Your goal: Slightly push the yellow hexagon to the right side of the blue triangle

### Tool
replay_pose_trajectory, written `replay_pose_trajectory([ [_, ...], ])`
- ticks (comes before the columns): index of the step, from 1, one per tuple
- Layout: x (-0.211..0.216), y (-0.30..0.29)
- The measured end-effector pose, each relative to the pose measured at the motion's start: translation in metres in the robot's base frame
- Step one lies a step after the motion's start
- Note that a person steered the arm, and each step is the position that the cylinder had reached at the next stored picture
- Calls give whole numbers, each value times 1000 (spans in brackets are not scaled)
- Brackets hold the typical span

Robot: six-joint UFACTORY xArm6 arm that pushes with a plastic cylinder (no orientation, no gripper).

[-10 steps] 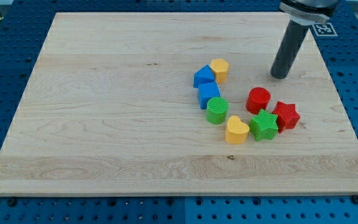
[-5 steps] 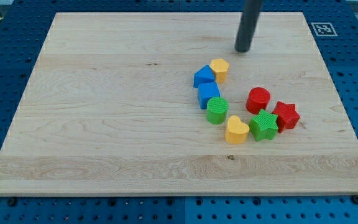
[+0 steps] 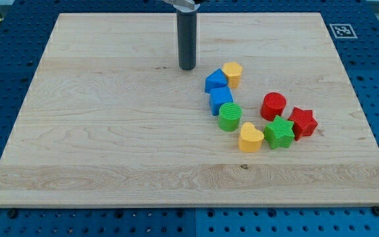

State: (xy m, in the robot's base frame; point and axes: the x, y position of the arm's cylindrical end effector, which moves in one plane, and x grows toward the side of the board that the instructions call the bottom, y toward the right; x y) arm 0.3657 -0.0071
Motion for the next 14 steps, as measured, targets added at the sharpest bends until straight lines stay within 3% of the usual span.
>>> replay_pose_trajectory([
  [6,39,34],
  [14,-3,70],
])
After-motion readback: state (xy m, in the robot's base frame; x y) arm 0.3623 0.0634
